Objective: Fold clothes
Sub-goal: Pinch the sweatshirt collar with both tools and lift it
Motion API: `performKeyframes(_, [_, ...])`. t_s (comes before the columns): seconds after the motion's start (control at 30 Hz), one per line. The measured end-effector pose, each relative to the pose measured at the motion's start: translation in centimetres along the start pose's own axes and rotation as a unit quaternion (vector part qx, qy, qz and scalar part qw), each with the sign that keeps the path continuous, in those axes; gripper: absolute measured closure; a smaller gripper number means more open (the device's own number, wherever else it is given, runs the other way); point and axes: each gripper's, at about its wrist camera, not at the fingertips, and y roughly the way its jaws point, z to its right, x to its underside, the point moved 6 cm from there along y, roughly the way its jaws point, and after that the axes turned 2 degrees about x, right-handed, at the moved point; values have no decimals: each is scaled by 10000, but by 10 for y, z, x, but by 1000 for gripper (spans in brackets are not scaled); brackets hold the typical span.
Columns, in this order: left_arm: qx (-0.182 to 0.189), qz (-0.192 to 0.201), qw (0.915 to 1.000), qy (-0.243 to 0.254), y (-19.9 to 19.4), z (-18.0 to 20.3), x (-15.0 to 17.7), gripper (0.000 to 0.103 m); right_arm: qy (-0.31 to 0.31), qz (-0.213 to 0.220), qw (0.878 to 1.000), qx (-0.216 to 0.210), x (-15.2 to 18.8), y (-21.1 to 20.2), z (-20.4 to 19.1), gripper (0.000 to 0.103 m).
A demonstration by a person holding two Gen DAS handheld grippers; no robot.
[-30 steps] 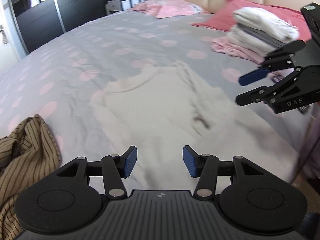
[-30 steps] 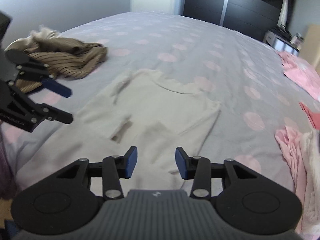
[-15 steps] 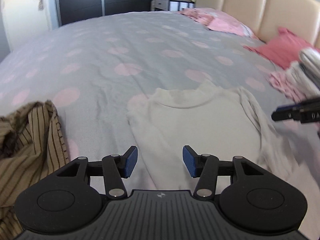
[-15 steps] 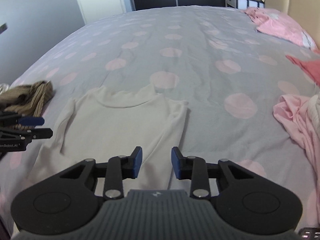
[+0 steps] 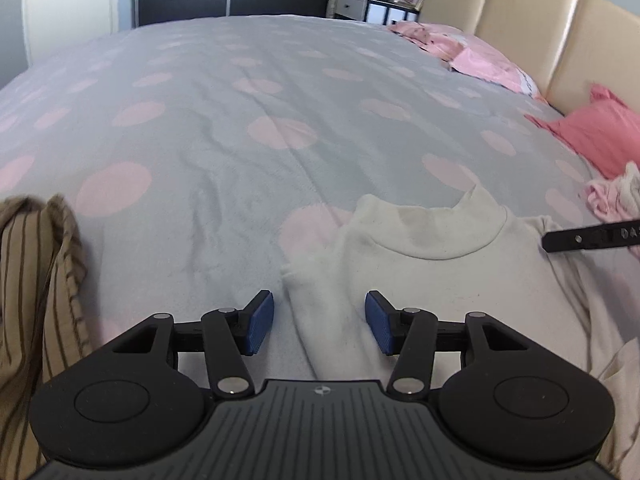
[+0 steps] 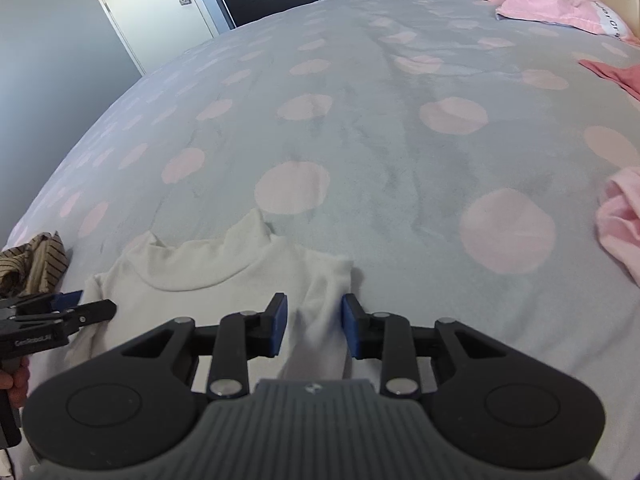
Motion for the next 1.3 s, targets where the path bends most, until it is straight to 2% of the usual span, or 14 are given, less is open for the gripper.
performKeyframes(0.1, [11,51,9999,144,6,1,-4,55,9,-5,10000,-46,-1,9,3,69])
performKeyframes(0.2, [23,143,9999,-13,12,0,-7,55,-9,1,10000,-92,-5,14,2,69])
performKeyframes(0.3, [-85,126,9999,46,14,4,-10,58,41,-5,9999,-94,-7,19,-1,69])
performKeyframes(0.4, [-113,110,9998,118,13,8,-12,68,-122,-21,9999,-27,-7,20,-8,85])
performKeyframes(0.57, [-126,88,9998,114,7,11,-13,90,-167,26,9998,60,-7,14,-11,89])
performKeyframes(0.63, [-133,84,9998,156,3,14,-14,94,-108,62,9999,58,-9,11,-10,90])
performKeyframes(0.97, [-61,543,9982,238,-43,30,-32,95,-284,532,9981,-142,-22,-41,-20,92])
performKeyframes(1.3, [28,1150,9923,450,-131,48,-33,95,-655,1053,9913,-452,-11,-122,-30,94])
